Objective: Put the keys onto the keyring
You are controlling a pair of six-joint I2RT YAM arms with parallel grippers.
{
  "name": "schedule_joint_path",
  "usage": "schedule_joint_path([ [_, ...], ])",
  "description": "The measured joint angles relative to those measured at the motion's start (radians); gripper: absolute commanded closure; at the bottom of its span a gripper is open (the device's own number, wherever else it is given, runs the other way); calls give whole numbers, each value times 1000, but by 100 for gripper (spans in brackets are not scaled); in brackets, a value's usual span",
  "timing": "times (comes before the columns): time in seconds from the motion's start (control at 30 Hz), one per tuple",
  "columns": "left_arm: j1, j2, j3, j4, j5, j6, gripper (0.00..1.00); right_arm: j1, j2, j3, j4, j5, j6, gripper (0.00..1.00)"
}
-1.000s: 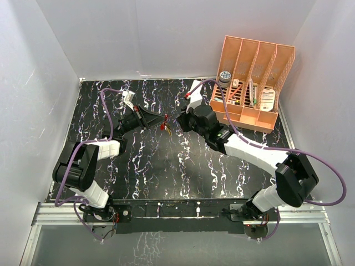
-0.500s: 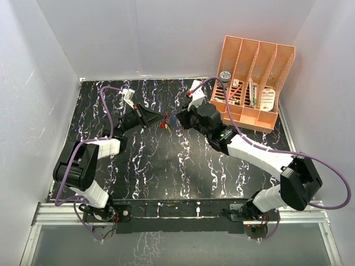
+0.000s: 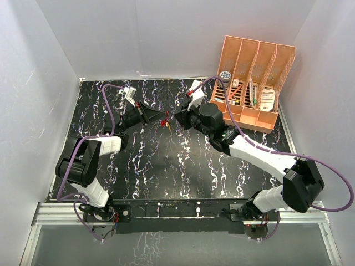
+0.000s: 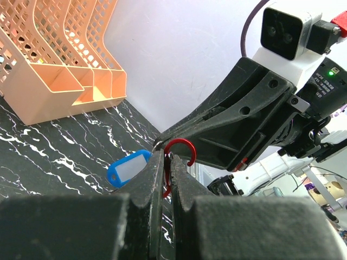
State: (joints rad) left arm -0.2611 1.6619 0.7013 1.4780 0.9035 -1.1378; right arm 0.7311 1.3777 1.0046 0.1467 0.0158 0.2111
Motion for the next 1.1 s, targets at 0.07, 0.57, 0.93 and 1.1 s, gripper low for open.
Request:
schedule_joint_path([
  [0.07, -3, 0, 4, 0, 0, 0, 100, 0, 0, 0, -1, -13, 0, 100],
  [0.57, -7, 0, 8, 0, 4, 0, 100, 0, 0, 7, -10, -75, 4, 100],
  [0.93, -8, 0, 10, 0, 7, 0, 100, 0, 6, 21, -14, -95, 4, 100],
  [1.1, -8, 0, 13, 0, 8, 0, 100, 0, 19, 23, -15, -101, 4, 100],
])
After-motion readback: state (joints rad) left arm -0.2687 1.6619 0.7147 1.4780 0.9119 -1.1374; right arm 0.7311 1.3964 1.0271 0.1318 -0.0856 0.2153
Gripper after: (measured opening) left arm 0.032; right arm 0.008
